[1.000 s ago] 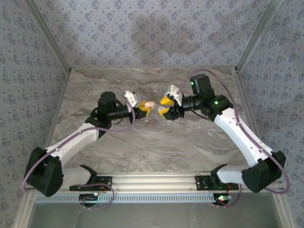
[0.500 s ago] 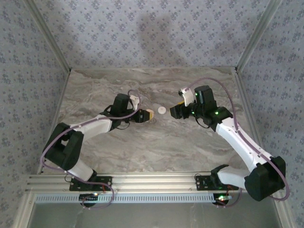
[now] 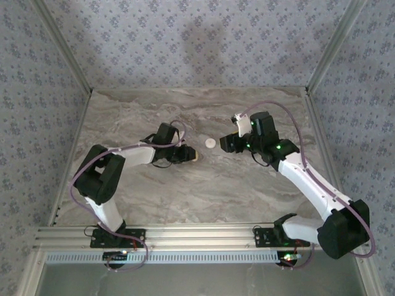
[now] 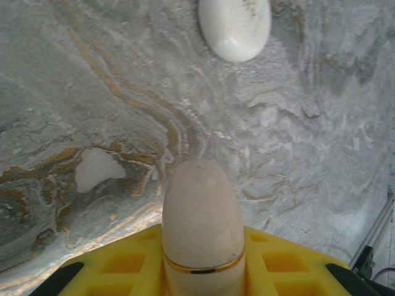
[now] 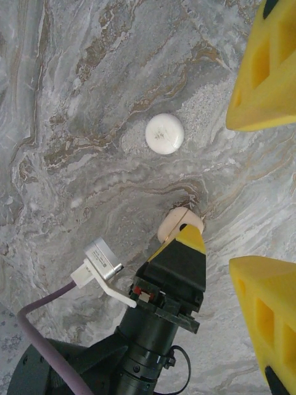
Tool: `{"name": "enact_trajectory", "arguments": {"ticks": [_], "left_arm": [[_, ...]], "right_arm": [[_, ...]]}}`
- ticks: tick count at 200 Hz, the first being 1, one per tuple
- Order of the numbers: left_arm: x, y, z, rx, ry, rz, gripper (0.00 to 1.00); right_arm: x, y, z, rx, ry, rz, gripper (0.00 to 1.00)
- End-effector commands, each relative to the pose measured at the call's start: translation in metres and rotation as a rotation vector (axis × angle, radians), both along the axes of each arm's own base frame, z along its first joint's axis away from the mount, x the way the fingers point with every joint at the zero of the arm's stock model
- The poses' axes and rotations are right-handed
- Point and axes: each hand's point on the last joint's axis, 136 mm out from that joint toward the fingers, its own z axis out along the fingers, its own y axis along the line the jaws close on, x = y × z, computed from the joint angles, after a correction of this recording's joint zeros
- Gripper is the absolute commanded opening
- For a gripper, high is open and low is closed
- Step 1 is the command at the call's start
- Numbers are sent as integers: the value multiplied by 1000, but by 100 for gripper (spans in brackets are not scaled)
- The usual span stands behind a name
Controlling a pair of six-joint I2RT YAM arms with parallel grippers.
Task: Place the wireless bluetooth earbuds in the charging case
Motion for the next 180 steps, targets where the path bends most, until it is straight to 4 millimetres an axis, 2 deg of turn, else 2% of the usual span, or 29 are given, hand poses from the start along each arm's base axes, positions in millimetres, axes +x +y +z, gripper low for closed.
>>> {"name": "enact_trajectory", "arguments": {"ticks": [1, 31, 61, 97, 121, 144, 148, 152, 162, 171, 180], "left_arm": [[1, 4, -4, 51, 44, 18, 29], [2, 12, -5, 121, 43, 18, 38], [5, 30, 0, 205, 16, 29, 53], [14, 67, 26, 296, -63, 84, 61], [21, 108, 59, 362, -179, 184, 63], [26, 165, 95, 446, -331, 331, 67], [27, 176, 100, 464, -358, 360, 68], [27, 186, 105, 479, -385, 386, 69], [27, 211, 114, 519, -451, 450, 81], [26, 232, 122, 555, -516, 508, 98], [25, 251, 129, 605, -587, 562, 100]], "right_arm": [[4, 1, 11, -4, -32, -4, 57], [4, 1, 13, -13, -32, -3, 56], [3, -2, 13, -37, -29, -11, 57], [7, -13, 9, -72, -40, -53, 59], [16, -29, 1, -106, -61, -120, 69], [29, -58, -16, -182, -96, -236, 82], [31, -64, -21, -201, -101, -260, 97], [33, -70, -25, -216, -106, -282, 100], [37, -87, -36, -252, -119, -342, 100], [40, -101, -46, -276, -126, -396, 100], [44, -116, -53, -281, -144, -447, 100]]}}
